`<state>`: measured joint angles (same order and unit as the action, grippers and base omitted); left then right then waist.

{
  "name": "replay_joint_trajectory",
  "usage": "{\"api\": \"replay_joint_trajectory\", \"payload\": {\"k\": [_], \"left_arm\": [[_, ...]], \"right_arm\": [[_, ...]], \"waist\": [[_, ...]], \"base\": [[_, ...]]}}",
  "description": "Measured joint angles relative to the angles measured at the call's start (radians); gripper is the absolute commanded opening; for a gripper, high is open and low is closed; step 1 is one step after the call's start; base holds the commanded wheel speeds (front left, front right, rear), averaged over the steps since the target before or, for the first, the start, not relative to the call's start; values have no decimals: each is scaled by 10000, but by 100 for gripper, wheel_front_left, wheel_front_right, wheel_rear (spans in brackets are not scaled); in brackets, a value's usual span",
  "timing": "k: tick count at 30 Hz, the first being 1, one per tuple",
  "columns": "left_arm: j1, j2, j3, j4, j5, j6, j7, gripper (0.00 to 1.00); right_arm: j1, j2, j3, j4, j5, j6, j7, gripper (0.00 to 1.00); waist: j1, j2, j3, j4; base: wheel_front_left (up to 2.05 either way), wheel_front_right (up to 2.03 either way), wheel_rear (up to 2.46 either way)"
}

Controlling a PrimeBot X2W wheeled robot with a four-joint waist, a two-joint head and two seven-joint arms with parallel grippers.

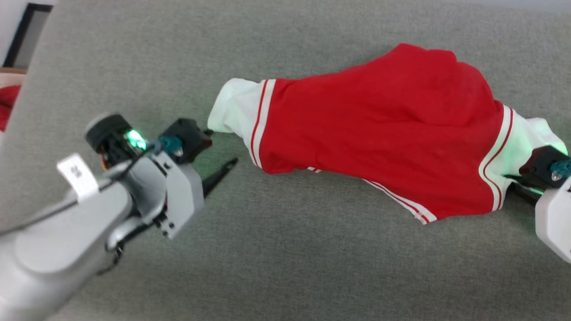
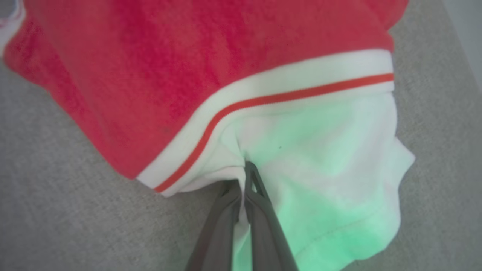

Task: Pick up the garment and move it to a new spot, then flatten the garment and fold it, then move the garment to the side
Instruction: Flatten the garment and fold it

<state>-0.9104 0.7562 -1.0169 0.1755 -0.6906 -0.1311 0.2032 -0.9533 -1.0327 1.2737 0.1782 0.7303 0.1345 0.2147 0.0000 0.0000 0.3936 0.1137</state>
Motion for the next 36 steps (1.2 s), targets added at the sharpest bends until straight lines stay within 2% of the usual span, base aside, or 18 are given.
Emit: {"api": "replay_joint_trajectory", "payload": {"k": [5,7,10,14,20,21,22,23,27,32,36], "left_arm": [[-1855,186,-2104,658,-679,-2,-188,100],[-2301,186,-2481,880,-734,-4,-217,100],[-2764,105,-2604,1197,-594,-4,-274,100],[-2467,-228,-2629,1035,-203,-4,153,100],[-2496,-293,-2546,926,40,4,263,100],[-2502,-316,-2545,943,-8,4,247,89],[-2502,-330,-2543,961,-63,4,247,36],[-2504,-337,-2546,989,-65,4,242,0],[-2503,-460,-2573,1164,-286,-6,119,0],[-2486,-351,-2635,1557,-918,-6,-387,0],[-2554,-209,-2654,1783,-1900,-6,-1074,0]], "right_arm": [[-256,73,-17,-119,-19,15,-25,0],[-368,92,-27,-167,-46,19,-25,0],[-513,96,-54,-224,-46,50,-36,0],[-649,125,-82,-274,-56,61,-58,0],[-820,192,-100,-272,-75,63,-111,0],[-825,205,-105,-263,-75,63,-115,0],[-826,221,-109,-249,-71,63,-127,0],[-827,238,-111,-228,-71,61,-138,0],[-828,343,-84,2,105,61,-439,0],[-844,378,-71,403,648,58,-1064,0],[-784,-10,-433,546,1260,-29,-1639,0]], "waist": [[0,0,333,-232],[0,0,471,-315],[0,0,677,-414],[0,0,911,-519],[0,0,1116,-635],[-1,0,1127,-644],[0,0,1128,-651],[0,0,1123,-656],[0,0,1034,-678],[0,0,769,-698],[0,0,481,-717]], "base": [[0,0,0],[0,0,0],[0,0,0],[0,0,0],[0,0,0],[0,0,0],[0,0,0],[0,0,0],[0,0,0],[0,0,0],[0,0,0]]}}
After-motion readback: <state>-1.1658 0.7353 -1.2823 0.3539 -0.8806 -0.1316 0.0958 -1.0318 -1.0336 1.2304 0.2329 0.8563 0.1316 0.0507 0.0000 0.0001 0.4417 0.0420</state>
